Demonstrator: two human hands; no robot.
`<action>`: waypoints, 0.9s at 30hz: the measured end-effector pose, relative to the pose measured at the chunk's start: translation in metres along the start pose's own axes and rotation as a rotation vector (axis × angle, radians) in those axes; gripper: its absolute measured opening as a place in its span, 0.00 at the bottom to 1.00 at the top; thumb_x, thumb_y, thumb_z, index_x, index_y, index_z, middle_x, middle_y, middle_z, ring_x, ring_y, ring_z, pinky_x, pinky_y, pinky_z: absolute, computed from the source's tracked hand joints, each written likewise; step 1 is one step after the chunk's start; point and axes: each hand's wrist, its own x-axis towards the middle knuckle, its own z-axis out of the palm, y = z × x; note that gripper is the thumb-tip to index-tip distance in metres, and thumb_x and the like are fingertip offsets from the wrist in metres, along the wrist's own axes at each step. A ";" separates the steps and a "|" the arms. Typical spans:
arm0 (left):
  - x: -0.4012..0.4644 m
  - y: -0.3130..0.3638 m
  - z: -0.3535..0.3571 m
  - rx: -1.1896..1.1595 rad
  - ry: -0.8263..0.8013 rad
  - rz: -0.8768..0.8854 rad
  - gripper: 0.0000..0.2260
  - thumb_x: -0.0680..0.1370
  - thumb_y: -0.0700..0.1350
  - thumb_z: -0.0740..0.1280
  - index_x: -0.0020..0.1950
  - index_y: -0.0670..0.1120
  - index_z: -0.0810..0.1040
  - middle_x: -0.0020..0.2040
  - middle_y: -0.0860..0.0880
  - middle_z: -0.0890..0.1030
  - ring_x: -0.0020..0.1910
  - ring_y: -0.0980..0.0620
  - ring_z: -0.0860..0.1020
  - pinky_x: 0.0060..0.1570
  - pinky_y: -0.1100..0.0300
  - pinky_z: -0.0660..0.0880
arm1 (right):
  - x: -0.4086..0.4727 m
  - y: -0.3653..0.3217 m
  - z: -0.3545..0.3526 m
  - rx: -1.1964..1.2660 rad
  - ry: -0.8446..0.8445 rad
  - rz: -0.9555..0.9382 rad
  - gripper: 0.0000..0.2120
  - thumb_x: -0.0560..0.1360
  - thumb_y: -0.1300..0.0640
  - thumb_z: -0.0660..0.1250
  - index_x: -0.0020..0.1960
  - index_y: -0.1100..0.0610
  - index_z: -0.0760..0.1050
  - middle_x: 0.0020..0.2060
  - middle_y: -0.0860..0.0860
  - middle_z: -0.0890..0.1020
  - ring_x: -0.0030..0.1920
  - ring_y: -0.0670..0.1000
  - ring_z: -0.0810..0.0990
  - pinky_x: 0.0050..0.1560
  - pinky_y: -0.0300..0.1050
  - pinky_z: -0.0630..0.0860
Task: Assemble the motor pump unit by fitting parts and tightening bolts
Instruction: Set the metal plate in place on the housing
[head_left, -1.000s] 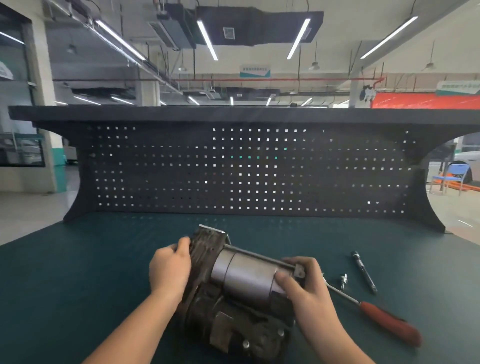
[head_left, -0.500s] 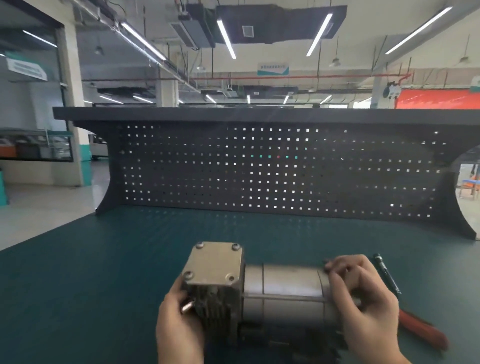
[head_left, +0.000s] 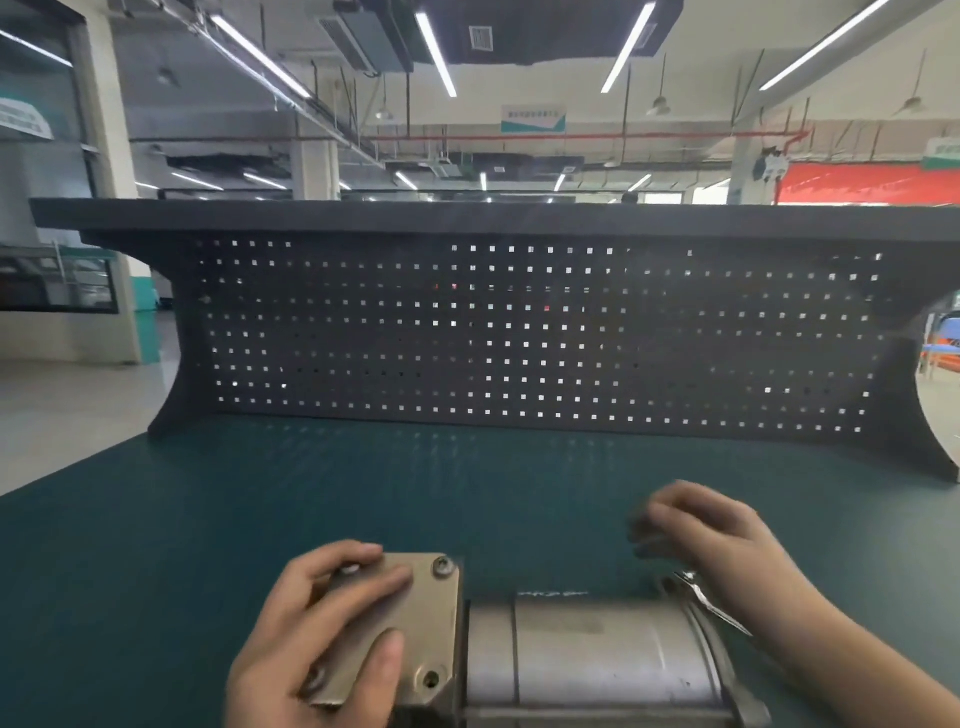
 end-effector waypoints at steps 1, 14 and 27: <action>0.003 -0.002 -0.003 0.006 -0.028 -0.001 0.24 0.79 0.62 0.57 0.46 0.46 0.84 0.51 0.46 0.81 0.53 0.61 0.76 0.56 0.76 0.67 | 0.014 0.011 0.000 -0.204 -0.098 0.031 0.11 0.76 0.68 0.66 0.38 0.57 0.80 0.40 0.55 0.83 0.42 0.47 0.81 0.44 0.35 0.76; 0.000 -0.019 -0.016 -0.058 -0.169 -0.238 0.15 0.75 0.42 0.66 0.38 0.62 0.85 0.38 0.70 0.81 0.41 0.76 0.77 0.44 0.80 0.72 | 0.083 0.083 0.121 -0.868 -0.892 -0.242 0.22 0.82 0.58 0.60 0.75 0.50 0.64 0.76 0.52 0.61 0.75 0.50 0.58 0.69 0.27 0.48; 0.006 -0.012 0.016 -0.001 0.106 -0.005 0.26 0.83 0.59 0.52 0.45 0.46 0.84 0.53 0.50 0.82 0.55 0.56 0.79 0.57 0.69 0.70 | 0.098 0.079 0.096 -0.753 -0.597 -0.200 0.09 0.78 0.61 0.66 0.55 0.63 0.80 0.52 0.57 0.83 0.52 0.52 0.80 0.53 0.32 0.69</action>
